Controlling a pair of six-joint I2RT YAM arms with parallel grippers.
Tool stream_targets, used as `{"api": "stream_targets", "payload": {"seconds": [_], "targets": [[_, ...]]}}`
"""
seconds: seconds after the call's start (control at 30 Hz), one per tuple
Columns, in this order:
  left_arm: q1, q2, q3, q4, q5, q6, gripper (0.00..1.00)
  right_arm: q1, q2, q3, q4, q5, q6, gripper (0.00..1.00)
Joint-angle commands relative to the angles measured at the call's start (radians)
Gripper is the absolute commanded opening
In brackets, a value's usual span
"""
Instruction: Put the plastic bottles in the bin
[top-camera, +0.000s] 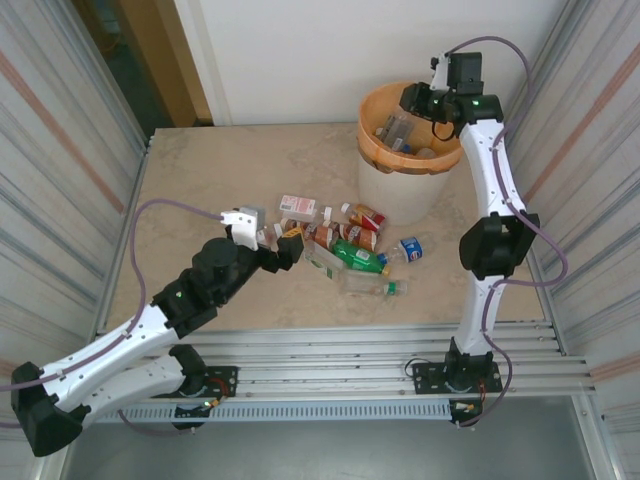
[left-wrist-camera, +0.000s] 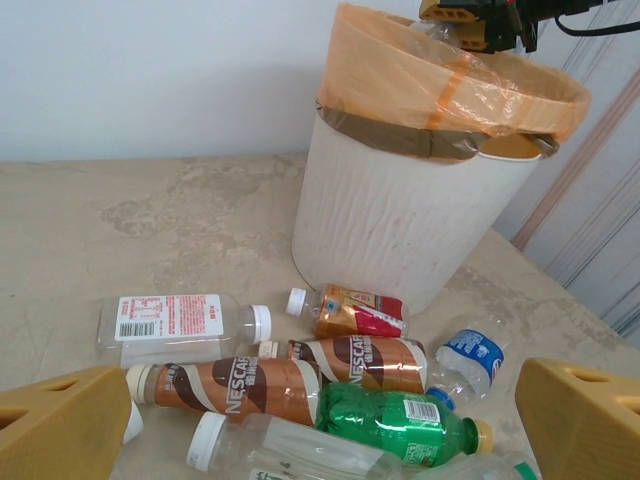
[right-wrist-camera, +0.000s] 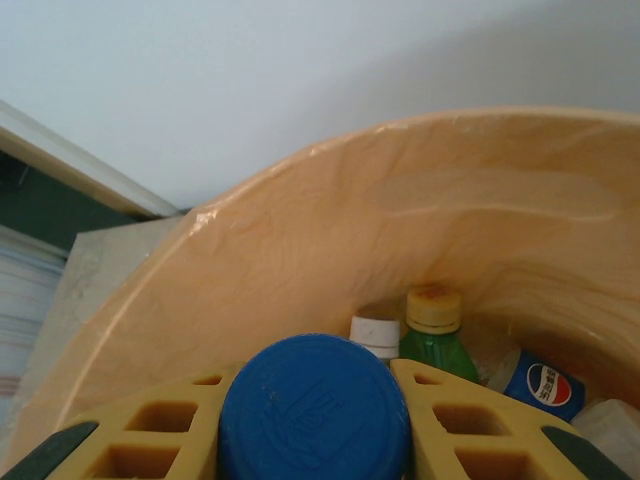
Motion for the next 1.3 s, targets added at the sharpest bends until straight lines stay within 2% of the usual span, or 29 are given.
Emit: {"api": "stream_targets", "payload": {"seconds": [0.0,0.23,0.43,0.57,0.73,0.9,1.07,1.27], "targets": [[0.01,-0.016,-0.002,-0.019,-0.032,-0.023,0.99,0.017,0.017,0.005,-0.016,-0.015,0.0,0.36],[0.033,-0.003,0.027,-0.093,-0.045,-0.055,0.99,0.02,0.019,0.009,-0.04,0.011,-0.01,0.58],[0.084,0.018,0.048,-0.174,-0.034,-0.11,0.98,0.013,-0.018,0.026,-0.064,0.028,-0.033,0.65],[0.151,0.045,0.064,-0.22,0.039,-0.151,0.99,0.013,-0.054,0.034,-0.094,0.047,-0.058,0.68],[0.227,0.098,0.095,-0.291,0.11,-0.139,0.99,0.014,-0.106,0.031,-0.146,0.075,-0.083,0.73],[0.339,0.186,0.151,-0.391,0.201,-0.076,0.99,0.02,-0.185,-0.014,-0.194,0.121,-0.109,0.82],[0.447,0.331,0.238,-0.494,0.255,0.043,0.99,0.022,-0.341,-0.209,-0.148,0.174,-0.113,0.99],[0.484,0.556,0.403,-0.629,0.25,0.258,0.99,0.019,-0.557,-0.493,-0.057,0.244,-0.104,0.98]]}}
